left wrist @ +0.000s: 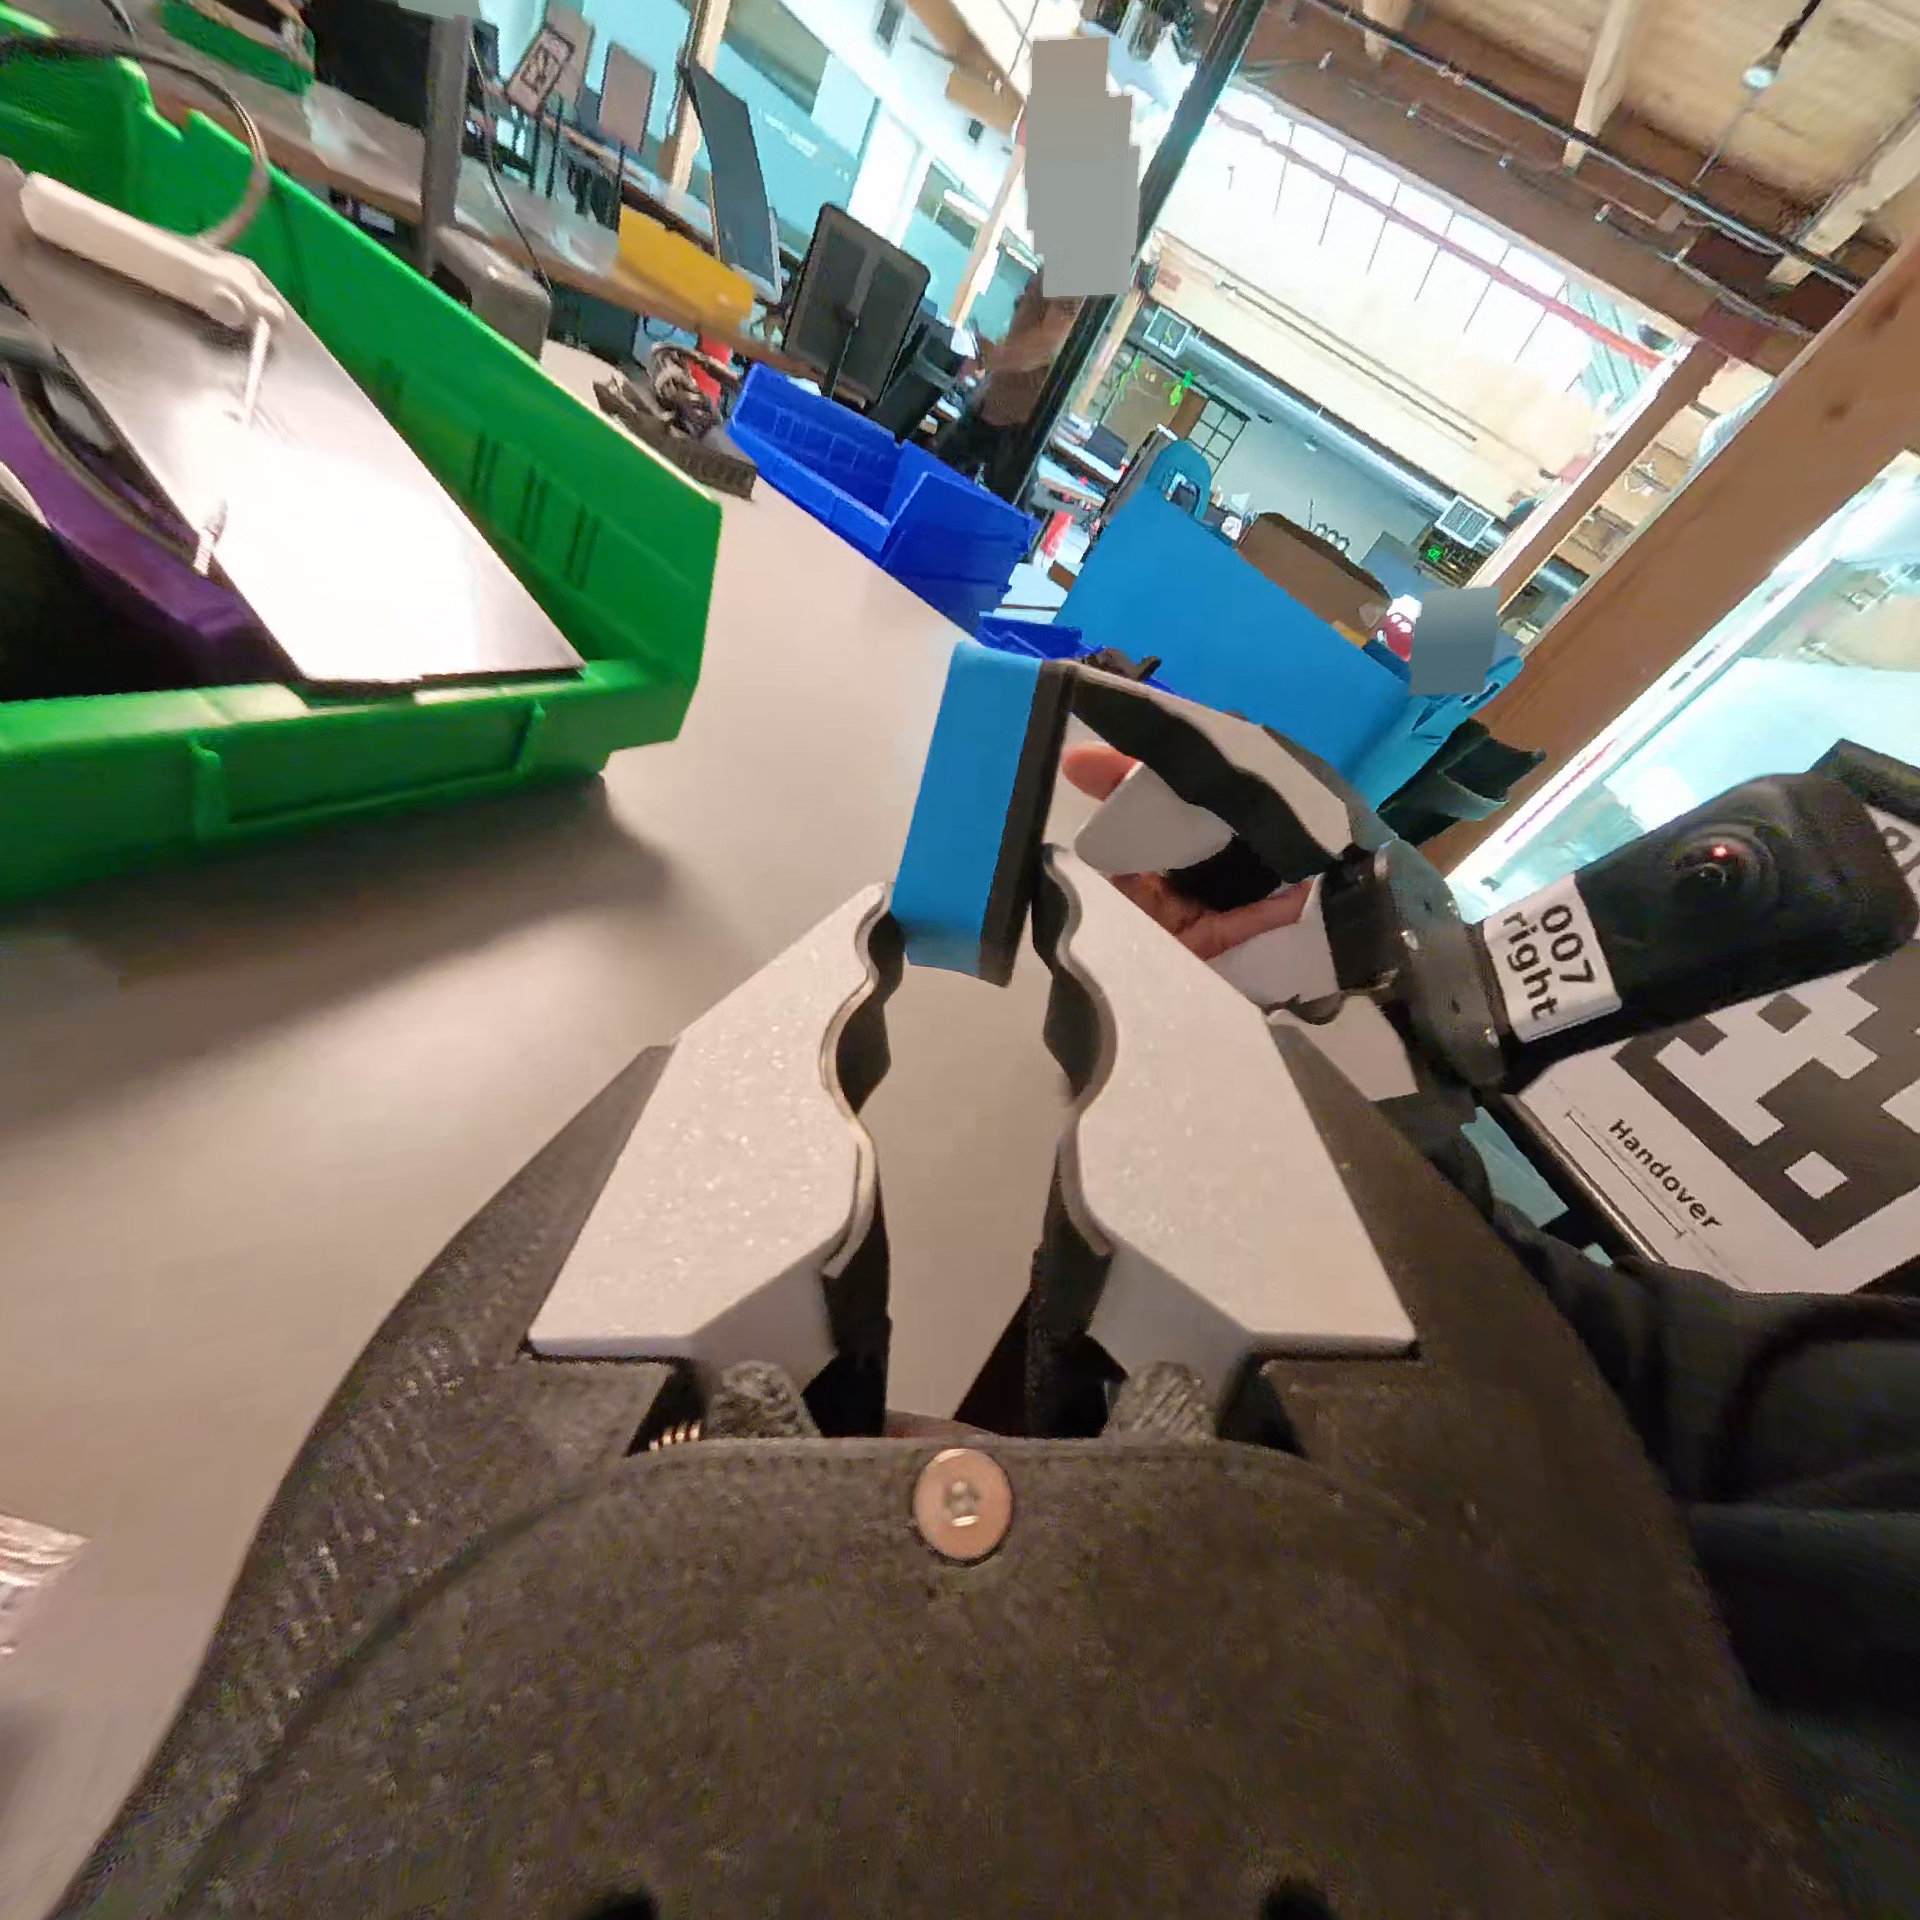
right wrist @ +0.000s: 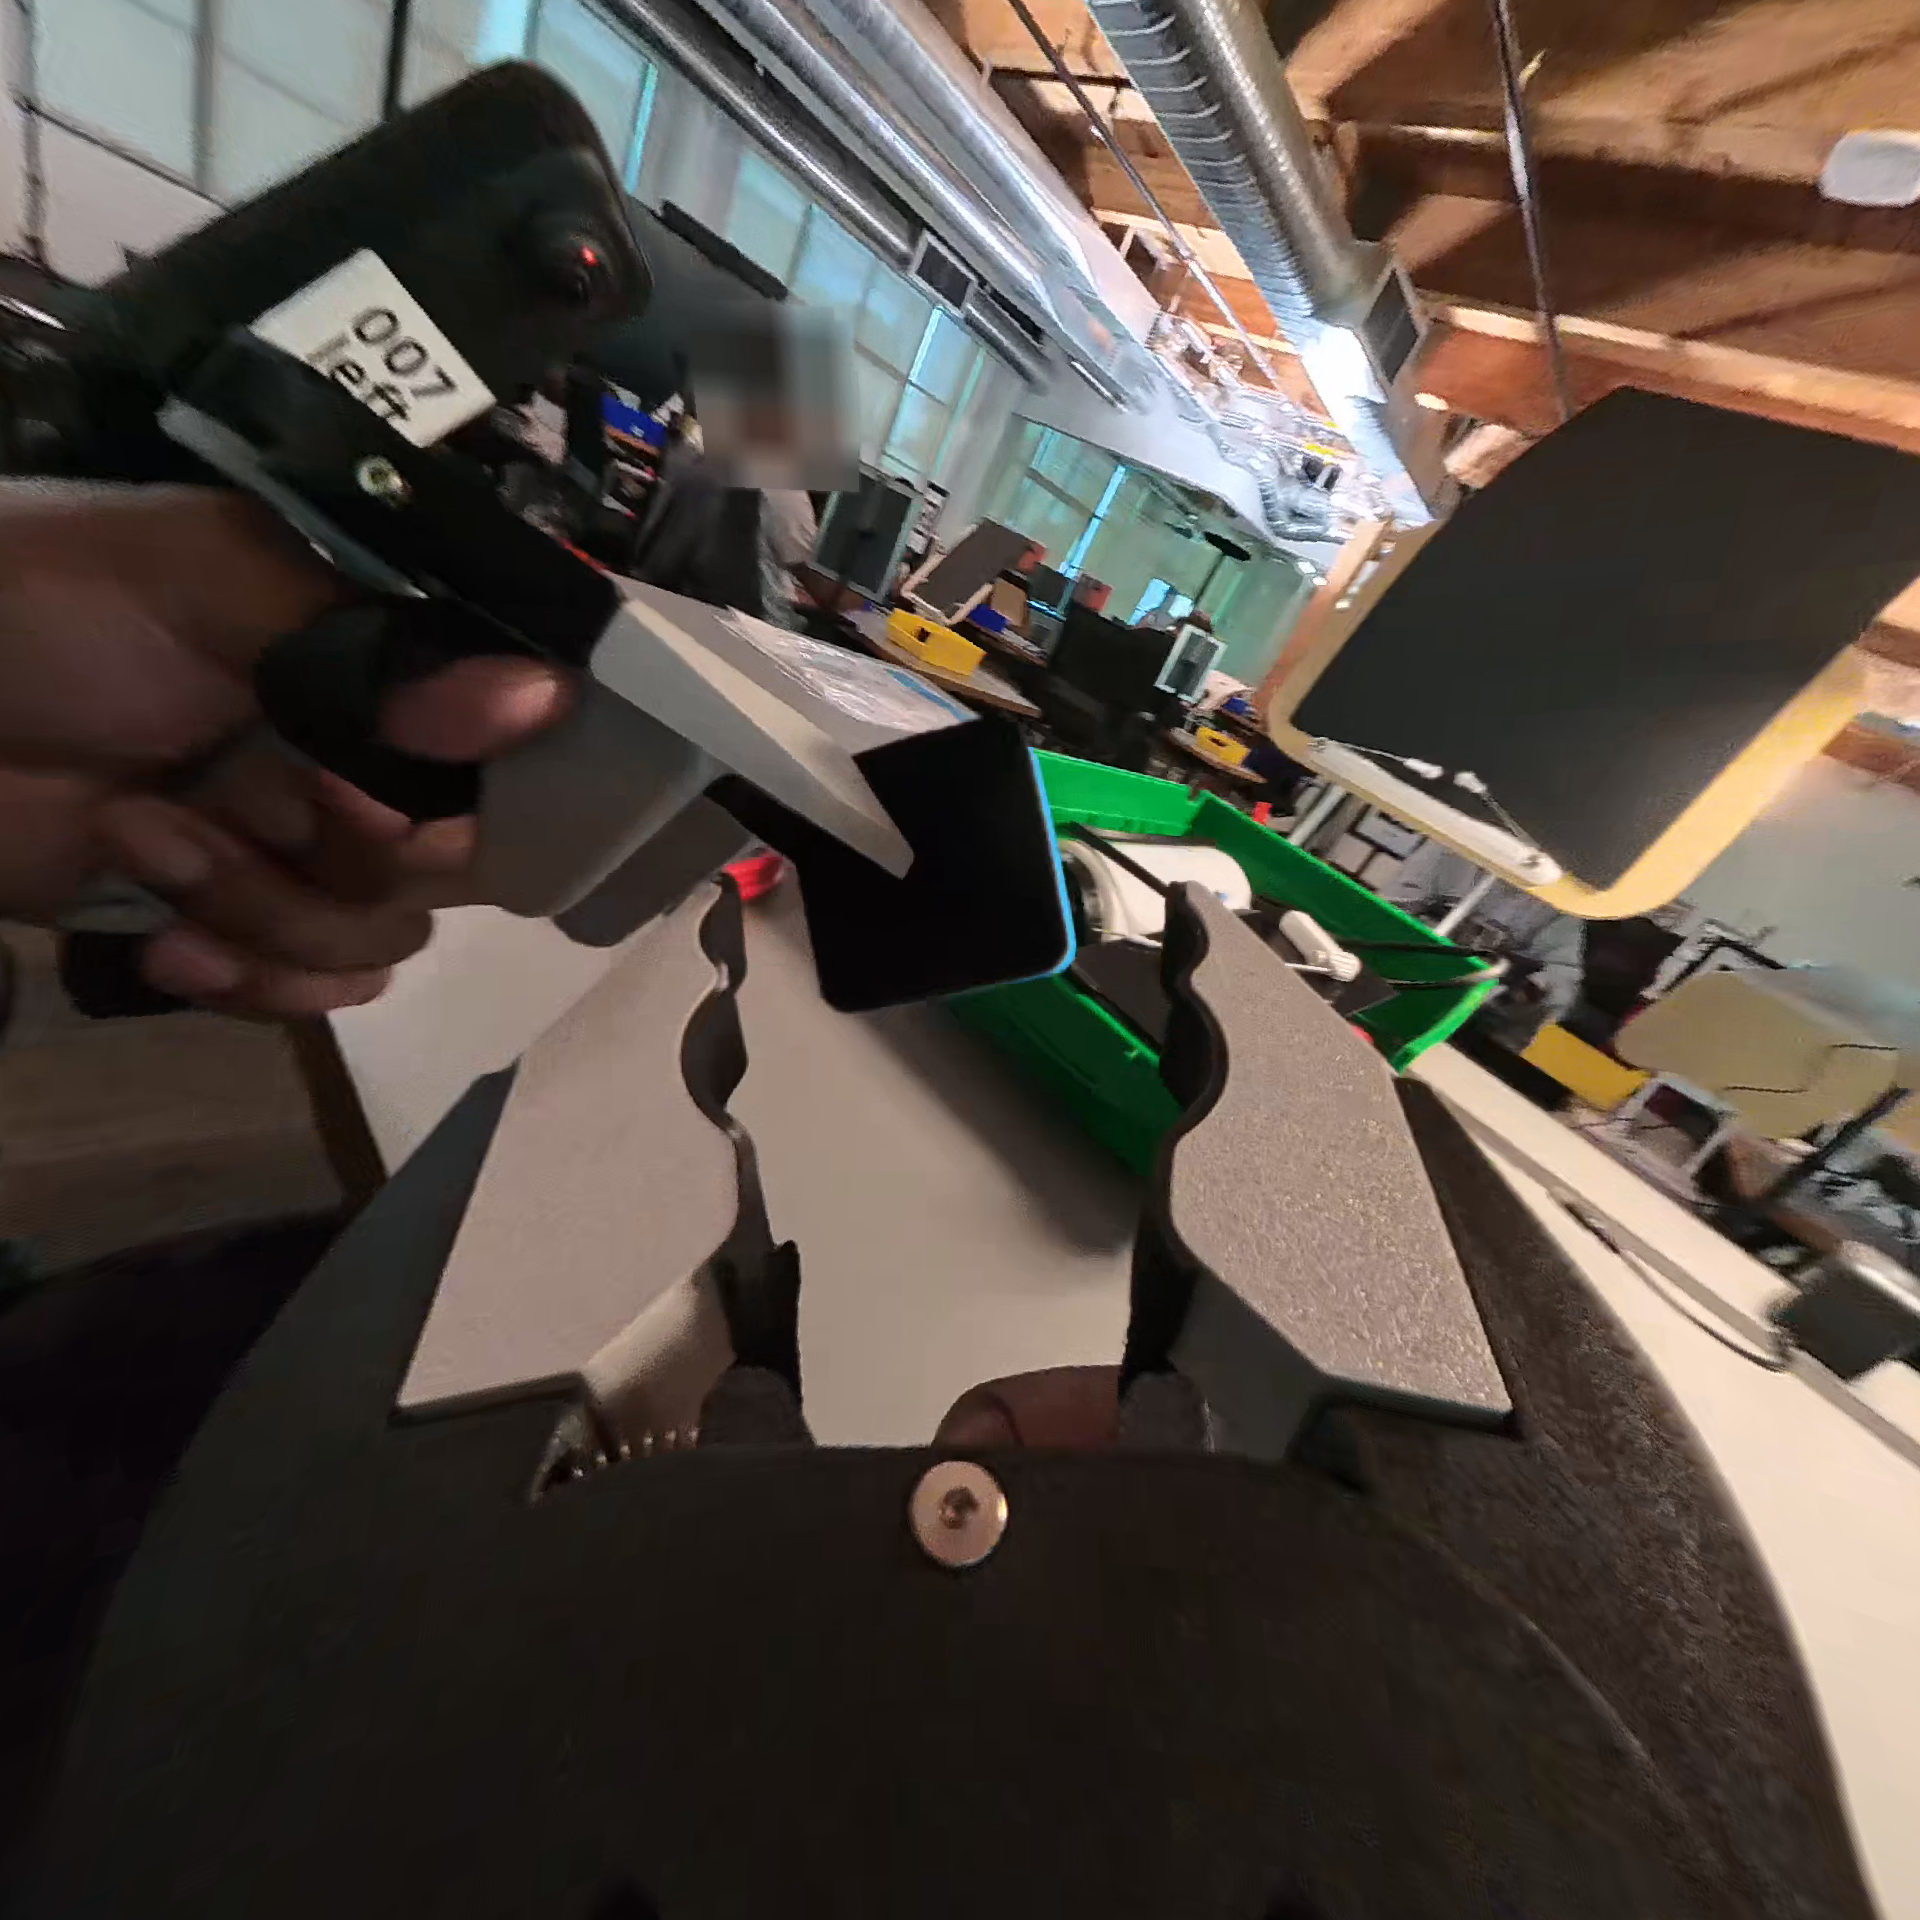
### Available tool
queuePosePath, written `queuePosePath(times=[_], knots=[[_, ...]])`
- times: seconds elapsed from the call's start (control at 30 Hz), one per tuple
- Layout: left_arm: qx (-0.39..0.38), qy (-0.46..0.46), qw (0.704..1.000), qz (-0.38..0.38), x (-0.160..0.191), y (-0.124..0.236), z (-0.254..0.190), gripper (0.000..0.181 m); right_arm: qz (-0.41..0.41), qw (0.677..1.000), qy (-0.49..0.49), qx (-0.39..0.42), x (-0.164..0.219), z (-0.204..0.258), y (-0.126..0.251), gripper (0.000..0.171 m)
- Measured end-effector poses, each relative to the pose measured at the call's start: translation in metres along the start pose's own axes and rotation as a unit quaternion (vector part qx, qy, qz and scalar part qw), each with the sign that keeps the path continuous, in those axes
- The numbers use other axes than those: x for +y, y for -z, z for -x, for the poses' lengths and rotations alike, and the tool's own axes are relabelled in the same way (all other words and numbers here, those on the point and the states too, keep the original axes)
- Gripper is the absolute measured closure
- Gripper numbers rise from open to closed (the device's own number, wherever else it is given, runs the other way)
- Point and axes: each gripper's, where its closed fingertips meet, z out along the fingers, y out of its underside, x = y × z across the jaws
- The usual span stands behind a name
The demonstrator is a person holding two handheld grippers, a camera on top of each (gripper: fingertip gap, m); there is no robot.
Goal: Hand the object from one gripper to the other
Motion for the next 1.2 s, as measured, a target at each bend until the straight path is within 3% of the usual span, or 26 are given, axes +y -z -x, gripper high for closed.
queuePosePath(times=[0.07,0.13,0.23,0.37,0.5,0.6,0.73,0.83,1.0,1.2], knots=[[0.005,0.006,1.0,0.015,0.006,-0.004,-0.006,0.155,0.01,1.0,0.023,0.017,0.003,-0.001,-0.002,0.094],[0.015,0.013,0.999,0.026,0.011,-0.007,-0.012,0.155,0.024,0.999,0.04,0.017,0.007,0.001,-0.003,0.113],[0.028,-0.004,0.999,0.024,0.009,-0.007,-0.018,0.155,0.022,1.0,0.014,0.011,0.006,0.0,-0.002,0.115],[0.105,-0.045,0.993,0.0,-0.006,0.006,-0.041,0.12,-0.014,0.989,-0.134,-0.056,-0.008,-0.004,0.006,0.115],[0.134,-0.15,0.976,-0.081,-0.031,0.029,-0.052,0.108,-0.073,0.919,-0.357,-0.154,-0.027,-0.009,0.016,0.115],[0.106,-0.187,0.968,-0.125,-0.04,0.033,-0.049,0.106,-0.123,0.851,-0.487,-0.153,-0.031,-0.027,0.019,0.115],[0.035,-0.188,0.961,-0.201,-0.045,0.021,-0.041,0.11,-0.182,0.765,-0.601,-0.142,-0.032,-0.037,0.018,0.115],[-0.021,-0.229,0.946,-0.23,-0.036,0.012,-0.042,0.116,-0.207,0.725,-0.643,-0.129,-0.033,-0.033,0.016,0.115],[-0.076,-0.34,0.909,-0.227,-0.023,0.002,-0.058,0.122,-0.218,0.714,-0.653,-0.131,-0.046,-0.018,0.016,0.115],[-0.089,-0.346,0.904,-0.235,-0.02,0.002,-0.062,0.131,-0.221,0.716,-0.651,-0.123,-0.051,-0.007,0.016,0.115]])
